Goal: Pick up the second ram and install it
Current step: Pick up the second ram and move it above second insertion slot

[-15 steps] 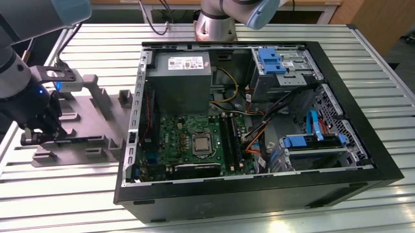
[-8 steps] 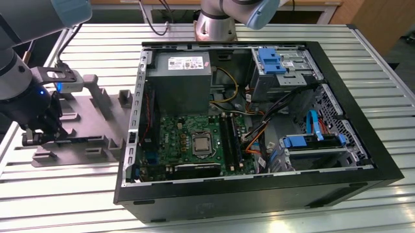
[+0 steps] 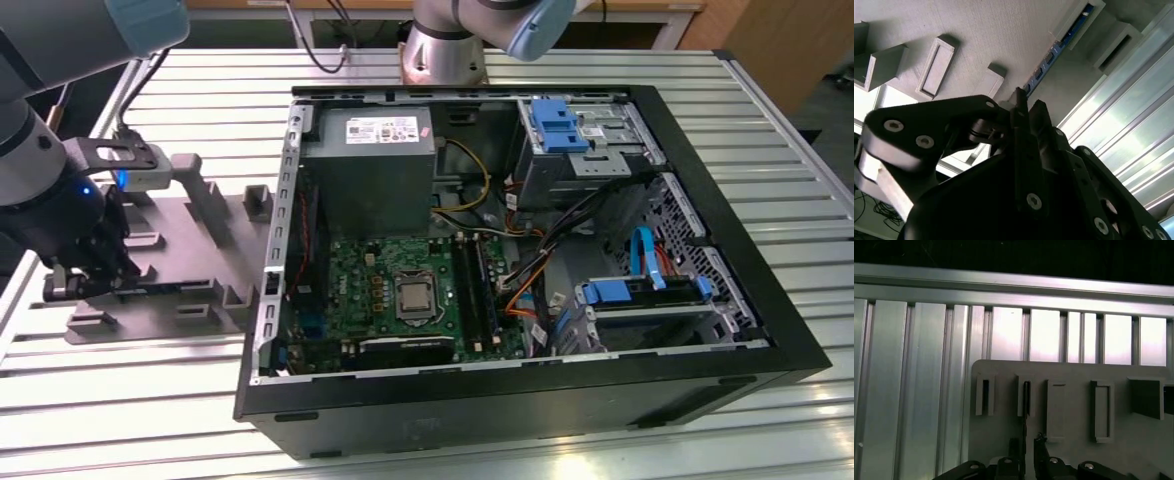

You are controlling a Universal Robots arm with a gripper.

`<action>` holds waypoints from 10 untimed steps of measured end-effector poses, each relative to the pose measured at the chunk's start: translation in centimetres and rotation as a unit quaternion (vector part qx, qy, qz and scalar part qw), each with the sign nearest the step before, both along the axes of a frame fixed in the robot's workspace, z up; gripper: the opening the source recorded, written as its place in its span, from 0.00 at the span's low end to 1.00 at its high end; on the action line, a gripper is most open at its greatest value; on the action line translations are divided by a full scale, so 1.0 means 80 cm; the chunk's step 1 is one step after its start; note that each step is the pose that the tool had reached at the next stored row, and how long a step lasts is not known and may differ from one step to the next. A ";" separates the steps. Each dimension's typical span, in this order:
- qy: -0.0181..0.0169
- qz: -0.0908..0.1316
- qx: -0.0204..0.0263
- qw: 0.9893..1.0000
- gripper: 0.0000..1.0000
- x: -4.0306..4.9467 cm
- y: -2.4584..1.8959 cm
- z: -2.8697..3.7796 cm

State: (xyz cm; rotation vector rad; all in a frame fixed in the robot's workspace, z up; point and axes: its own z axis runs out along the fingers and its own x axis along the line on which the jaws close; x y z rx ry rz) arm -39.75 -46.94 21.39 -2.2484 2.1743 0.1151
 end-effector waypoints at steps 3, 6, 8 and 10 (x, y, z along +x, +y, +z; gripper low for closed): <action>0.000 0.000 0.000 1.000 0.29 0.000 0.0000 0.0000; 0.000 0.000 0.000 1.000 0.36 0.000 0.0000 -0.0010; -0.001 0.000 0.002 1.000 0.36 0.000 0.0000 -0.0041; -0.002 0.000 0.002 1.000 0.36 0.000 0.0000 -0.0066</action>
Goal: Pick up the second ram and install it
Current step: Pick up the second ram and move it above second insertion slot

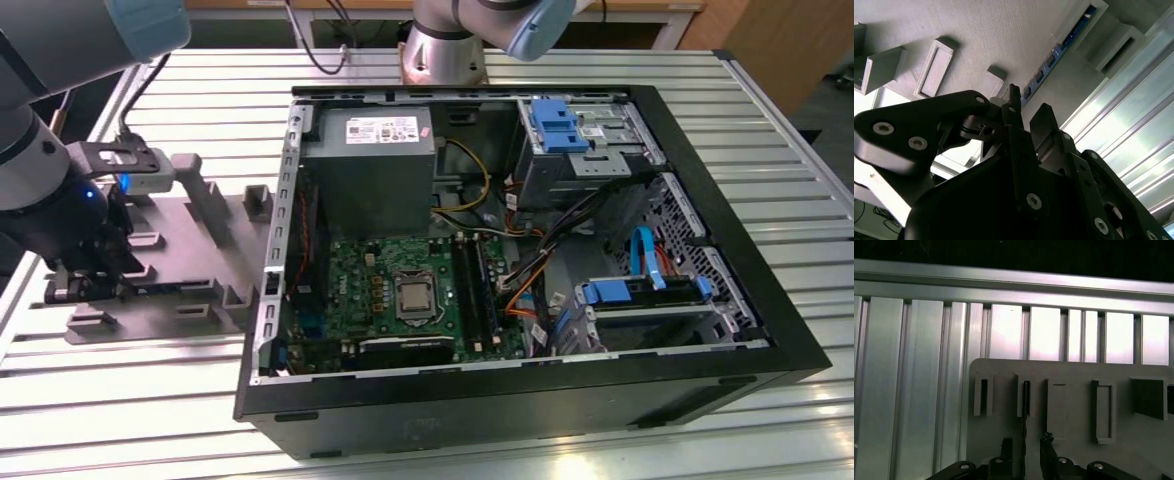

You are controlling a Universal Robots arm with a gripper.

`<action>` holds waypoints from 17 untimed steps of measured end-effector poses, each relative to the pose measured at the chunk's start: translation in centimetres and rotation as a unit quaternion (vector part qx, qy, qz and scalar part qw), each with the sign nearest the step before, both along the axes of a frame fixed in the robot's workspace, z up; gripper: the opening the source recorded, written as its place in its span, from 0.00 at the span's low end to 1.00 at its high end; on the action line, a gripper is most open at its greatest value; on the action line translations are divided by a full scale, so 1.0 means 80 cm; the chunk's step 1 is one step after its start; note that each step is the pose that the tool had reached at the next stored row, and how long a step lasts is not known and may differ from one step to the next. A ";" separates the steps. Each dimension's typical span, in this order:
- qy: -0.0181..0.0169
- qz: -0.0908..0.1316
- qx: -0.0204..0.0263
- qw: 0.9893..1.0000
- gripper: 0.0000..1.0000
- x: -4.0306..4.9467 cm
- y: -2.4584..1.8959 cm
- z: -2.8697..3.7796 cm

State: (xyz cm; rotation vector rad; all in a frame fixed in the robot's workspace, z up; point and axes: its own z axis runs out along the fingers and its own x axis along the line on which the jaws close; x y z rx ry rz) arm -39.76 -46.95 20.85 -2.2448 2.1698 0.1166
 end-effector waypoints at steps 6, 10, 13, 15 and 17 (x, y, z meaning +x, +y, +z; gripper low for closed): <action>-0.003 0.000 0.002 1.000 0.36 0.000 -0.0001 -0.0056; -0.004 0.000 0.002 1.000 0.36 -0.001 0.0000 -0.0089; -0.005 0.000 0.002 1.000 0.36 -0.002 0.0000 -0.0119; -0.005 0.001 0.002 1.000 0.36 -0.003 0.0000 -0.0136; -0.005 0.001 0.002 1.000 0.36 -0.003 0.0000 -0.0141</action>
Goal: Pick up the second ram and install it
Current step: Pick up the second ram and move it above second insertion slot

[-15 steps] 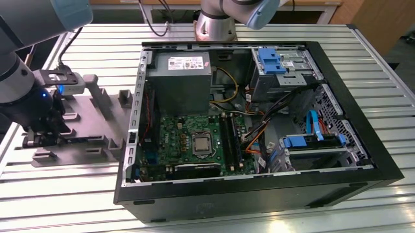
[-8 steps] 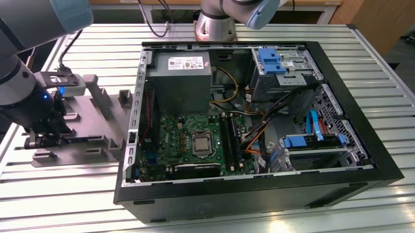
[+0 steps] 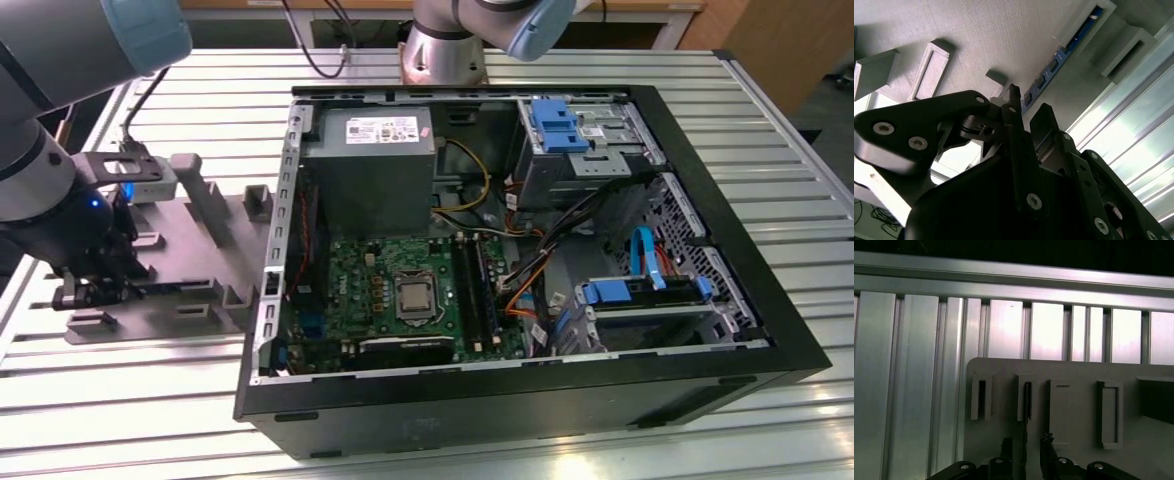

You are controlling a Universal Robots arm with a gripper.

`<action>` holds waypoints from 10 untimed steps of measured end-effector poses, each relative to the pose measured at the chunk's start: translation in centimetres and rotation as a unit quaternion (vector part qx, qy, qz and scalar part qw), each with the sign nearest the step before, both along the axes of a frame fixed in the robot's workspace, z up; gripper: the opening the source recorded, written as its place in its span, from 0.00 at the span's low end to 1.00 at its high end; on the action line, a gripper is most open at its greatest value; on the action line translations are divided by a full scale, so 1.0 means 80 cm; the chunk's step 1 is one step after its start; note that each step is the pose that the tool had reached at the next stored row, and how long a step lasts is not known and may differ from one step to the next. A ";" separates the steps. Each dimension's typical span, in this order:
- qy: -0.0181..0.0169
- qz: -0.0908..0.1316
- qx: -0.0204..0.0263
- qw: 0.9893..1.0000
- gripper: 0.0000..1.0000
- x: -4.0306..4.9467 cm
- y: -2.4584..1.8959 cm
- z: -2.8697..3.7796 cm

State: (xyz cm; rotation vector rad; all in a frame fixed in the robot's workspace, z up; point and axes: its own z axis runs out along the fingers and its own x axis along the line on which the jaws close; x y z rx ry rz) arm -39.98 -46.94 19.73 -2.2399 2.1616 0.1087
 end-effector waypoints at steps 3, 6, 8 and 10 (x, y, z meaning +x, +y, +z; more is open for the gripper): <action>0.000 0.000 0.000 1.000 0.36 0.000 0.0000 -0.0001; 0.000 0.000 0.000 1.000 0.36 0.000 0.0000 -0.0002; 0.000 0.000 0.000 1.000 0.34 0.000 0.0000 -0.0002; 0.000 0.000 0.000 1.000 0.27 0.000 0.0000 -0.0002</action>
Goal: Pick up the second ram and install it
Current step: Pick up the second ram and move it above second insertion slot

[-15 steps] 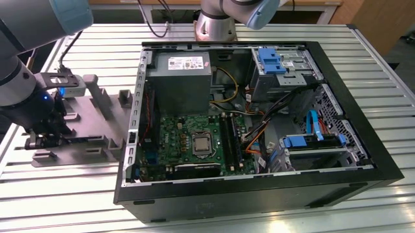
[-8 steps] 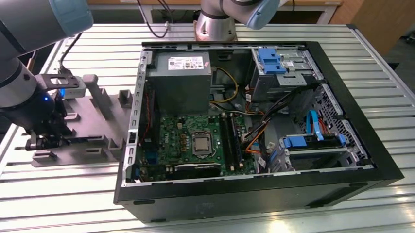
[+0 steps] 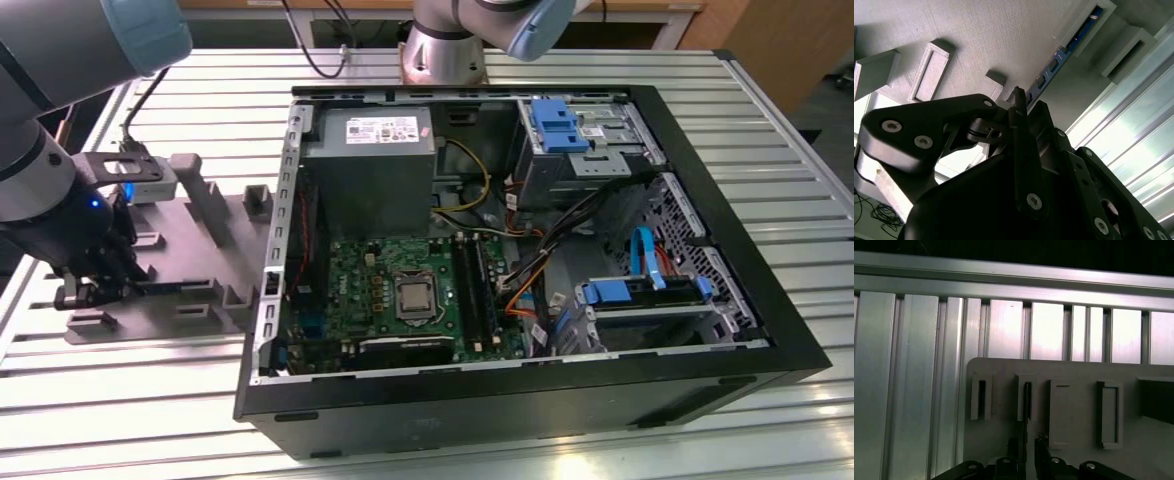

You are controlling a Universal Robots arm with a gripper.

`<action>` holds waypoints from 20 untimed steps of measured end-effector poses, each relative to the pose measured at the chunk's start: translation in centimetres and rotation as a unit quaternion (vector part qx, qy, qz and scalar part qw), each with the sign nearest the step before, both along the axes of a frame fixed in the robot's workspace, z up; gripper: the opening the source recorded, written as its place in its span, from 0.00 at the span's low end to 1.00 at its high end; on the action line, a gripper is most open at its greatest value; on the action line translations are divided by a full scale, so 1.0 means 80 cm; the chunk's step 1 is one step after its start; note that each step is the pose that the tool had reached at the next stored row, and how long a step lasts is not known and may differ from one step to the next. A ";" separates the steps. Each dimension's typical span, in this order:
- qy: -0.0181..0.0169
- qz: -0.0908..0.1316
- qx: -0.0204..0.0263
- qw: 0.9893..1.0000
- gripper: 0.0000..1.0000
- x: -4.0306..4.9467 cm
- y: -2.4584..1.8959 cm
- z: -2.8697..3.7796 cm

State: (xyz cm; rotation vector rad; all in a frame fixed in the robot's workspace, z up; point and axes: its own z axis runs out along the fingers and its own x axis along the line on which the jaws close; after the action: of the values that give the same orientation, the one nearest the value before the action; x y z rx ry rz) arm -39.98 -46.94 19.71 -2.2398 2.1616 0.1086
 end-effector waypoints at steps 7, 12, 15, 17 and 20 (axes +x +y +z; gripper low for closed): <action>0.000 0.000 0.000 1.000 0.27 0.000 0.0000 0.0054; 0.000 0.000 0.000 1.000 0.27 0.000 0.0000 0.0055; 0.000 0.000 0.000 1.000 0.27 0.000 0.0000 0.0043; 0.000 0.000 0.000 1.000 0.27 0.000 0.0000 0.0042; 0.000 0.000 0.000 1.000 0.27 0.000 0.0000 0.0040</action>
State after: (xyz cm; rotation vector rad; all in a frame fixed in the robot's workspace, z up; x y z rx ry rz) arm -39.98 -46.94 20.03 -2.2401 2.1618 0.1081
